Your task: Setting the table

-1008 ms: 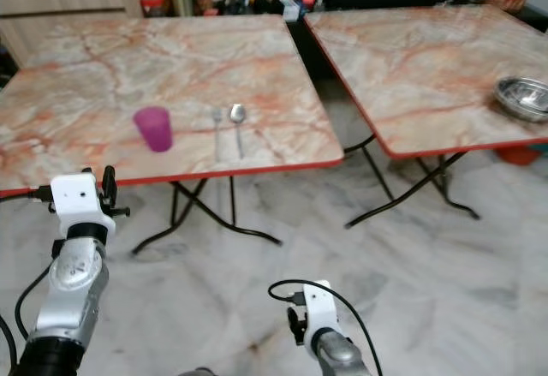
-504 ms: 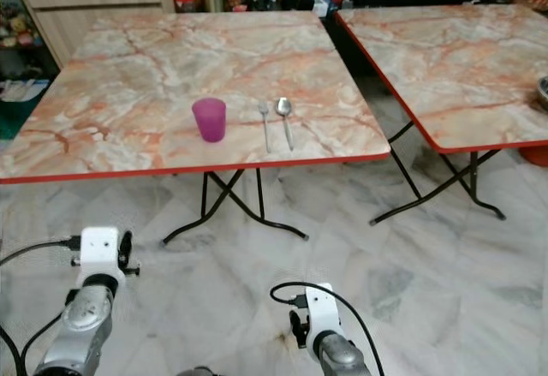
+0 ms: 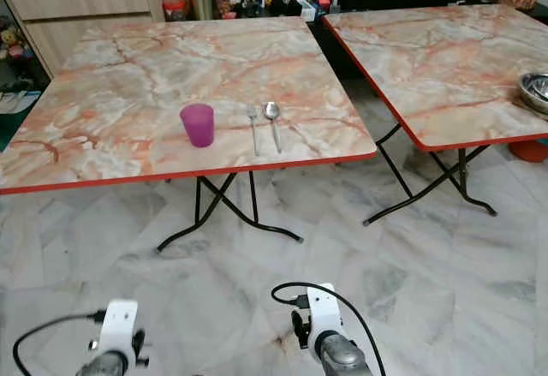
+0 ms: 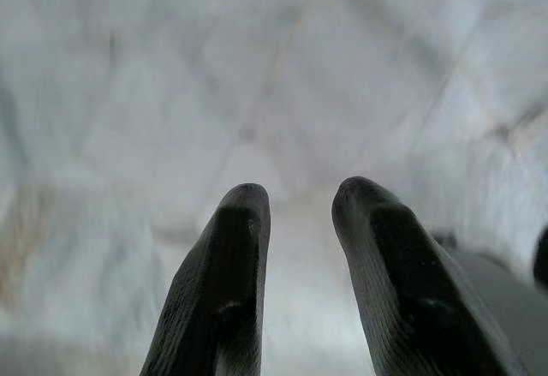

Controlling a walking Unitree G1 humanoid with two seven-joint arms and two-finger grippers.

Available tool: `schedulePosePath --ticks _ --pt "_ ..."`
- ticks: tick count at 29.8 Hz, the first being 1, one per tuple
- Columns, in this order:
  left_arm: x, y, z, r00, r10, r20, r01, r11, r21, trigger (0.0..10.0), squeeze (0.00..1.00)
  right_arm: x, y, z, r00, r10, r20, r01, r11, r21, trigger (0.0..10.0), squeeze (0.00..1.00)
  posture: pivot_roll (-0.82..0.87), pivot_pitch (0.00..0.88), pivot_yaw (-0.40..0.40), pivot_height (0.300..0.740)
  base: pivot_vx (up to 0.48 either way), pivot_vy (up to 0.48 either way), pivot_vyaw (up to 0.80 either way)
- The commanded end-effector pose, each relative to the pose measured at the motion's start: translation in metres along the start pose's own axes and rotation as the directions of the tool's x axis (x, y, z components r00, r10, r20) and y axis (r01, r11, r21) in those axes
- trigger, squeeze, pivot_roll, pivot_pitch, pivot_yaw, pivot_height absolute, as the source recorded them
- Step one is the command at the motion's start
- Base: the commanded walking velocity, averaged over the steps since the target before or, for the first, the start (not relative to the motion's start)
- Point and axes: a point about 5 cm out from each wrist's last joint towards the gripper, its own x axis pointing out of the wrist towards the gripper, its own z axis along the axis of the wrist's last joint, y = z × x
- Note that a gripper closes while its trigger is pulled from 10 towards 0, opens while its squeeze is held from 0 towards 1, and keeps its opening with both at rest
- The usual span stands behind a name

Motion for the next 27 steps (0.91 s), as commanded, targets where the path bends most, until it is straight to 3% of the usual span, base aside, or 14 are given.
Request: schedulePosePath --ticks 1,5,27 --pt "-0.003 0.003 -0.015 0.997 0.026 -0.069 -0.029 0.999 -0.046 10.0 0.0 0.0 -0.002 0.001 1.0 -0.007 -0.002 0.007 1.0 -0.01 10.0 0.0 0.13 0.003 0.001 0.715 0.319 0.0 0.45" --pt "-0.007 0.004 -0.032 0.99 0.029 -0.135 -0.038 0.998 -0.057 10.0 0.0 0.0 -0.006 0.001 1.0 -0.027 -0.005 0.027 1.0 0.009 10.0 0.0 0.13 0.027 -0.012 0.715 0.387 0.0 0.44" --pt "-0.007 0.004 -0.033 0.989 0.033 -0.147 -0.044 0.996 -0.073 10.0 0.0 -0.001 -0.006 -0.003 1.0 -0.02 -0.01 0.02 1.0 -0.002 10.0 0.0 0.14 0.04 -0.014 0.715 0.48 0.0 0.12"
